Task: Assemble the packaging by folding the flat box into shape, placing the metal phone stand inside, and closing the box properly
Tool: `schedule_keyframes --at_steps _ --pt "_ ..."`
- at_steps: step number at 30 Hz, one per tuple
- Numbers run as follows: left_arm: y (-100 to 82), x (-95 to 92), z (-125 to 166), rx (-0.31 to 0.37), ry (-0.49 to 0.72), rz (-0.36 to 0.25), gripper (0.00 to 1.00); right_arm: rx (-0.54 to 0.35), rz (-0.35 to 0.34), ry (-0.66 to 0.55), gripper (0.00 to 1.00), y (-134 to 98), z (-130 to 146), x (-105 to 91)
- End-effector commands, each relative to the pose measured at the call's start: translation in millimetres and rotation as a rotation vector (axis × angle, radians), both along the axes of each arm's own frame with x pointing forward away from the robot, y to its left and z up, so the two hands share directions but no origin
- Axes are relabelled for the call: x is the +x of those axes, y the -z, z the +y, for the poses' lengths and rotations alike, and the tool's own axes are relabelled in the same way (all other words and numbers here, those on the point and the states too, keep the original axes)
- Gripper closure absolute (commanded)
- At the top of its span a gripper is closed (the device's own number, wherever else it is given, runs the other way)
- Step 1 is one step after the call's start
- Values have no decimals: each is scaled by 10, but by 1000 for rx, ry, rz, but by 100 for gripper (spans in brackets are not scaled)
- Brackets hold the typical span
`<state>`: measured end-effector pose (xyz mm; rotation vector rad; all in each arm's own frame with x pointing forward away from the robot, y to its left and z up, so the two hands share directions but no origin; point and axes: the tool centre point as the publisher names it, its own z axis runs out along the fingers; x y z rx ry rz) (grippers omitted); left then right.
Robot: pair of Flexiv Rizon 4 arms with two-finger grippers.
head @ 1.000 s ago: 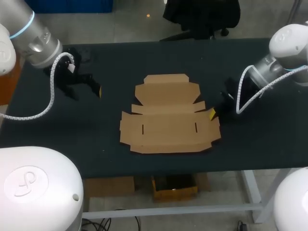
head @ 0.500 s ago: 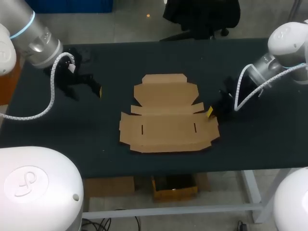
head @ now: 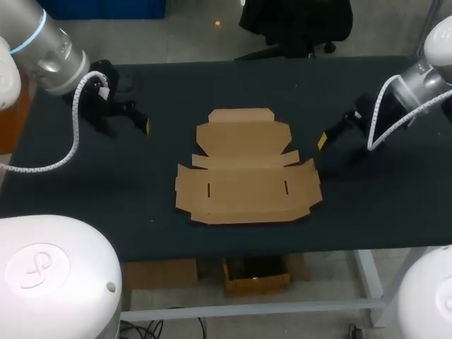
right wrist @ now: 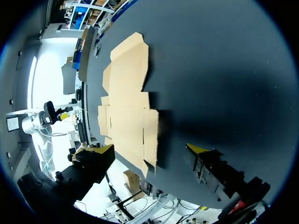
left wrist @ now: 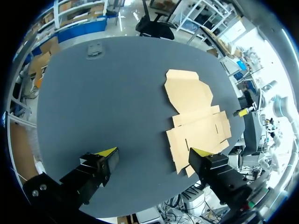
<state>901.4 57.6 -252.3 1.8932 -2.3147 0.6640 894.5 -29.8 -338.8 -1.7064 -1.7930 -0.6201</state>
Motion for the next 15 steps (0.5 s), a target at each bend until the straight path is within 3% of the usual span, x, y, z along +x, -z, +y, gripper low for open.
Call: schedule_keyframes --at_steps 1,9,10,11,12,13,14,15 --pt "-4 -23 -9 -1 -2 -24 0 -5 -67 73 0 -177 -133 -138" --pt "-16 11 -3 21 -52 -30 0 -59 -78 116 0 -255 -197 -72" --pt "-20 15 -3 26 -65 -21 22 -72 -78 129 0 -266 -200 -56" --pt "-25 19 -6 31 -76 -14 53 -78 -81 132 0 -278 -201 -41" --pt "-30 23 -9 34 -83 -6 71 -87 -85 139 0 -292 -198 -30" --pt "-34 27 -12 38 -90 2 100 -96 -86 149 0 -304 -190 -15" --pt "-39 30 -18 44 -99 4 100 -94 -87 147 21 -313 -183 4" --pt "-43 28 -27 46 -101 3 100 -93 -88 145 49 -321 -174 26"
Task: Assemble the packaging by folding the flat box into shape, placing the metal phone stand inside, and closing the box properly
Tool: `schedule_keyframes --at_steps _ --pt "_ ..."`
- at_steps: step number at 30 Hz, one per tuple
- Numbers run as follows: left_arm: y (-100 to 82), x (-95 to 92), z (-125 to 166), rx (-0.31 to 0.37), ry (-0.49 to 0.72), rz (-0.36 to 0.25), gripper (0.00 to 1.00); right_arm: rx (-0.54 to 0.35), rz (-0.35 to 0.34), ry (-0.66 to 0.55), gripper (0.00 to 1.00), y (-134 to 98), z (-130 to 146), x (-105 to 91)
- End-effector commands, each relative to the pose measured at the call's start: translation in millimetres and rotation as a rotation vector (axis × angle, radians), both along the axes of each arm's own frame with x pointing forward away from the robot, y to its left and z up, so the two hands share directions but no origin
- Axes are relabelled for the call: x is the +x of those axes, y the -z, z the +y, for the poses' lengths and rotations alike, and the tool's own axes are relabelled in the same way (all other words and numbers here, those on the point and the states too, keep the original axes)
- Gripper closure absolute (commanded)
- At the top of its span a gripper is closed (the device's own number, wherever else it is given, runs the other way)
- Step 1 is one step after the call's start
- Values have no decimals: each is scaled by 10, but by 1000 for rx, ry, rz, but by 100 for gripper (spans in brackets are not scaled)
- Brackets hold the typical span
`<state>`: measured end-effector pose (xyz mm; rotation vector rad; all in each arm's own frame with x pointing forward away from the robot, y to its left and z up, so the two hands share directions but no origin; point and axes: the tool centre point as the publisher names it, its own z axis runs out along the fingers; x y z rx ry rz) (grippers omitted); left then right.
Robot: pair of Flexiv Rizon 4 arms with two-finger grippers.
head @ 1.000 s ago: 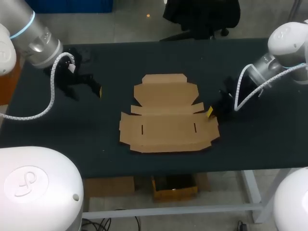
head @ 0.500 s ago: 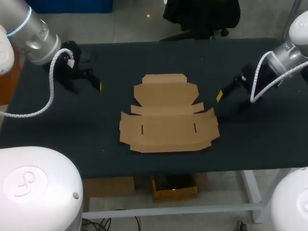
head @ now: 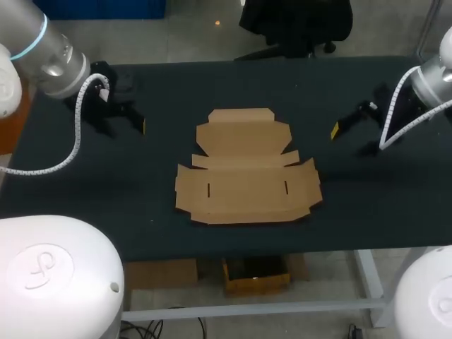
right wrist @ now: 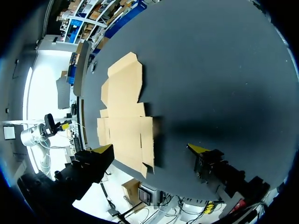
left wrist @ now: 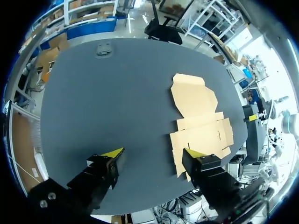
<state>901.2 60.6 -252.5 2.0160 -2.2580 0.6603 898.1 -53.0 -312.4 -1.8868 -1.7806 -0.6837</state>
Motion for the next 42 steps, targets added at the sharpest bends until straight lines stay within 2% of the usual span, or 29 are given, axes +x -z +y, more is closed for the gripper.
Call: schedule_keyframes --at_steps 1,2,3,11,18,20,42 --pt "-48 28 -61 31 -24 14 100 -25 -18 14 62 -58 71 20" --pt "-51 32 -65 33 -30 15 100 -28 -17 16 84 -54 83 48" --pt "-53 34 -68 32 -30 15 100 -30 -15 13 100 -50 95 71" --pt "-25 65 -62 42 -87 74 100 -50 -46 37 100 -63 84 181" --pt "79 83 -88 46 -88 112 100 -47 -61 -32 100 32 121 228" --pt "79 83 -88 46 -88 112 100 -38 -38 -44 100 77 135 260" --pt "79 83 -88 46 -88 112 100 -36 -38 -41 100 106 163 289"
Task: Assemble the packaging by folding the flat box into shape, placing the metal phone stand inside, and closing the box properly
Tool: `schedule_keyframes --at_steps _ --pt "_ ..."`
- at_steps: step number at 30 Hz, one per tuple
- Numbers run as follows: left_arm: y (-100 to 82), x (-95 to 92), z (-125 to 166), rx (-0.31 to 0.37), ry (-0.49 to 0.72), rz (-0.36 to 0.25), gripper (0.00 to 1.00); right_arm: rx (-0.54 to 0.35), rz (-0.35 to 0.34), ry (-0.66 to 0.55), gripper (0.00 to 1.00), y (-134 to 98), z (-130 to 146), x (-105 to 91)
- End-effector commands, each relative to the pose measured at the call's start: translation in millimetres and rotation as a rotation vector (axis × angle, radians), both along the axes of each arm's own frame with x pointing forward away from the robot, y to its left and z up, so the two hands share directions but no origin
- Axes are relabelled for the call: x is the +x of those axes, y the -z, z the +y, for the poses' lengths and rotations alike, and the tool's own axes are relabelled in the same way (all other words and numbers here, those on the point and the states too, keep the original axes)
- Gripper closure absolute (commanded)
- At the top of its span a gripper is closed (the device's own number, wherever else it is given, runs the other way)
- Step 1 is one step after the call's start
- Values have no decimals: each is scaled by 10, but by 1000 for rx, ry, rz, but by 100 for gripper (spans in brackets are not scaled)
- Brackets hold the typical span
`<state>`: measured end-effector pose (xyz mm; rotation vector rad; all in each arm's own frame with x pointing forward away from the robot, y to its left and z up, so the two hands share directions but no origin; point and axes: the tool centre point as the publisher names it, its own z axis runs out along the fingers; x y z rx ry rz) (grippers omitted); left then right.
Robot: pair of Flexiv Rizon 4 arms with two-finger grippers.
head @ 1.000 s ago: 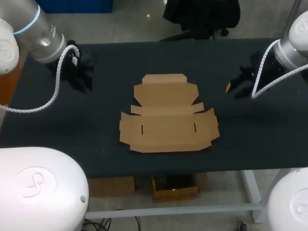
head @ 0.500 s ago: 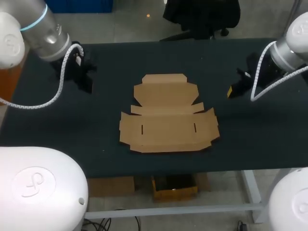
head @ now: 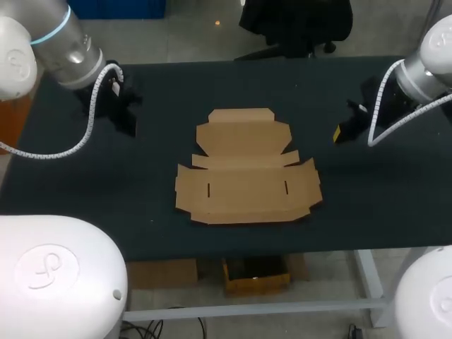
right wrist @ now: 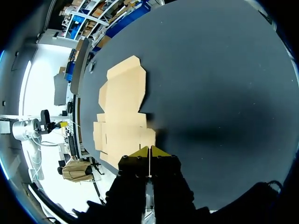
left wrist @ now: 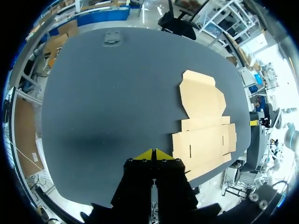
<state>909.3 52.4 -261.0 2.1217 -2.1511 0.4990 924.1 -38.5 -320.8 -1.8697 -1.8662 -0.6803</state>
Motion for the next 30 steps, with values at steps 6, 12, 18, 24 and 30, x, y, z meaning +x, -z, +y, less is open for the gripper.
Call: schedule_keyframes --at_steps 6,12,18,24,30 --pt "81 54 -28 -48 27 -12 100 -1 6 -19 100 204 147 133" --pt "198 95 -70 -82 43 -25 100 -2 -5 -30 100 307 242 188" --pt "296 116 -155 -81 56 -24 100 12 -22 -39 100 394 300 227" --pt "401 147 -239 -88 76 -7 100 -2 -45 -42 100 506 337 195" --pt "474 145 -307 -107 105 -2 100 9 -94 -45 100 556 291 170"
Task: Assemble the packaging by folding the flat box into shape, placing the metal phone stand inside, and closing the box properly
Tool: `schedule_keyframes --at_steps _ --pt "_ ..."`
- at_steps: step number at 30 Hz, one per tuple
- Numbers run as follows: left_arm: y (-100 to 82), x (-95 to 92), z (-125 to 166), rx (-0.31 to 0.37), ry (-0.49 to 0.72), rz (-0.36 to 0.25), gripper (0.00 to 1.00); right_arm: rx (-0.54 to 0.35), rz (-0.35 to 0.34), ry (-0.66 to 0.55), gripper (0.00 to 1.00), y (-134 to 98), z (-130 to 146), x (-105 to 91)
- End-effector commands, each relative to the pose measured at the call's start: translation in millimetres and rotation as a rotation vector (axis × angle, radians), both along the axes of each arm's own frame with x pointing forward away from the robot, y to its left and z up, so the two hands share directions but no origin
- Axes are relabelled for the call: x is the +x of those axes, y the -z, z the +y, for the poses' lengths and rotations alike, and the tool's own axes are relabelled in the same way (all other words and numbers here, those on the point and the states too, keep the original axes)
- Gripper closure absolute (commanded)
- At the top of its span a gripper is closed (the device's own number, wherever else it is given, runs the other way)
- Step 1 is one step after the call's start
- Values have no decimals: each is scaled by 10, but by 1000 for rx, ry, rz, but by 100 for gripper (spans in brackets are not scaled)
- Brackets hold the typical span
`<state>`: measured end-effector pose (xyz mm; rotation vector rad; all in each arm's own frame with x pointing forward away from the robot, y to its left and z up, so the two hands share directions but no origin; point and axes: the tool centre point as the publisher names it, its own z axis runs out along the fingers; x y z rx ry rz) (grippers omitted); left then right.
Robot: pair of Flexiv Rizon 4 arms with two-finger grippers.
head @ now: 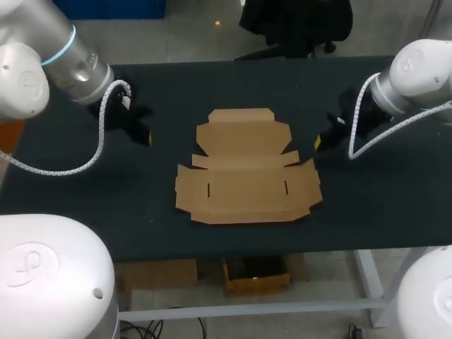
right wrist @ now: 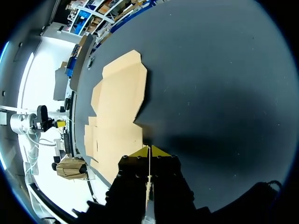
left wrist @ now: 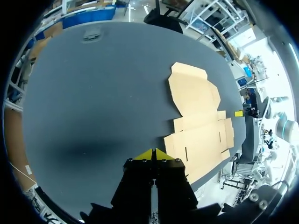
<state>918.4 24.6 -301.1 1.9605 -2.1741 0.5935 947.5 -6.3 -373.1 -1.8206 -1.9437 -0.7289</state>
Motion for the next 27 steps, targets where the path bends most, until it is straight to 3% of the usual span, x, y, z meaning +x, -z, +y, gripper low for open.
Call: schedule_keyframes --at_steps 1,15,27 --pt "90 49 -39 -11 12 8 100 11 -36 3 100 41 -43 -64" --pt "418 128 -276 -28 105 -37 100 53 -52 -3 100 145 -93 -6" --pt "478 205 -321 -69 111 -43 100 69 -53 3 100 146 -85 8"
